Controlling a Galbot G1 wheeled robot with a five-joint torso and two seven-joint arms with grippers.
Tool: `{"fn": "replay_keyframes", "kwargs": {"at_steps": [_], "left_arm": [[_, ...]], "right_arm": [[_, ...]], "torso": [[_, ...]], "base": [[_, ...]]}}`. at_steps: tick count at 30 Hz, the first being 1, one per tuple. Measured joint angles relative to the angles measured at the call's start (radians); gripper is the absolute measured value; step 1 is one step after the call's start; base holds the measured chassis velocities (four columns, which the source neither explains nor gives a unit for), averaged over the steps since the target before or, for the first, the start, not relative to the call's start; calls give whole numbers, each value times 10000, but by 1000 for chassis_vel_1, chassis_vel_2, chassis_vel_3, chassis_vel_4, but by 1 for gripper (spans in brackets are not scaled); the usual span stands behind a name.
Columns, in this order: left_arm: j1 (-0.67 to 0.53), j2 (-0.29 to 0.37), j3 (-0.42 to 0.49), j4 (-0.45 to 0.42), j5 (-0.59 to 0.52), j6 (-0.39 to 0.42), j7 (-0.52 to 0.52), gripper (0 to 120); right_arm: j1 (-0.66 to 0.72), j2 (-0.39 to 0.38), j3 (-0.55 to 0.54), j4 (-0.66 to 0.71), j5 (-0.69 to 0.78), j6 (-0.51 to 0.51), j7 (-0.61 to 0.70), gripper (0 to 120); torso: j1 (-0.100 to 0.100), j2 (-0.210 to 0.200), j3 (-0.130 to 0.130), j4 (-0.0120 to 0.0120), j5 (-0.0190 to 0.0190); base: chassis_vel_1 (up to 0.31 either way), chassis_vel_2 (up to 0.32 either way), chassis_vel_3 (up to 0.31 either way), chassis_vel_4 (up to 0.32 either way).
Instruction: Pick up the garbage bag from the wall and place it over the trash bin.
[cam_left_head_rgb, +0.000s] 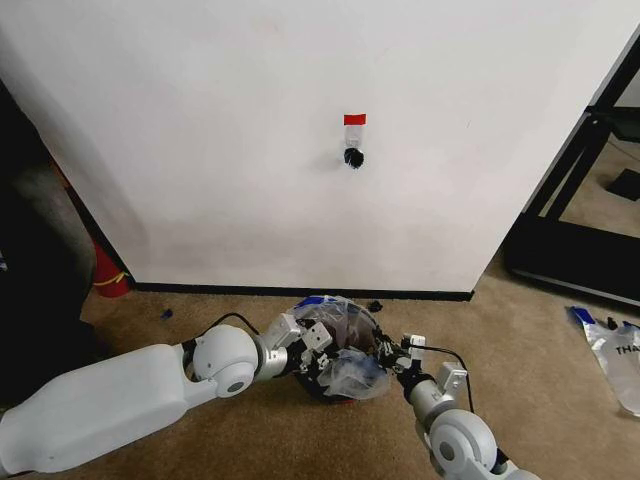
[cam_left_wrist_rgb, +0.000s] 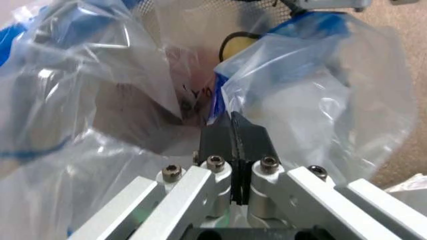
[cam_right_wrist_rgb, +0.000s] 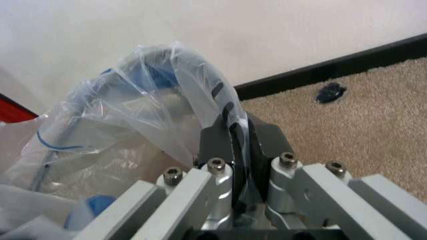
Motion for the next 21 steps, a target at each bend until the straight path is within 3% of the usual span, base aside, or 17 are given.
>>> {"fn": "replay_keyframes", "kwargs": {"at_steps": [7,11,15,21], "left_arm": [[1536,752,-1439,-886,50,-159,-49,0],[3278,1138,-2484,-1531,580,-362,9,0],[4118,1161,-2670,-1627,1107,-563,21,0],[4244,892,-2489,-1127,1755,-942,99,0]], "right_arm": [[41,170,184,-57,358,-90,137,1],[45,292,258,-50,583,-133,315,1],[-7,374,390,65,804,-178,548,1],[-105,390,517,231,999,-207,757,1]], "torso": [[0,0,0,3,-1],[-1,0,-1,4,-1],[-1,0,-1,5,-1],[-1,0,-1,1,-1]], "base": [[0,0,0,0],[0,0,0,0],[0,0,0,0],[0,0,0,0]]}}
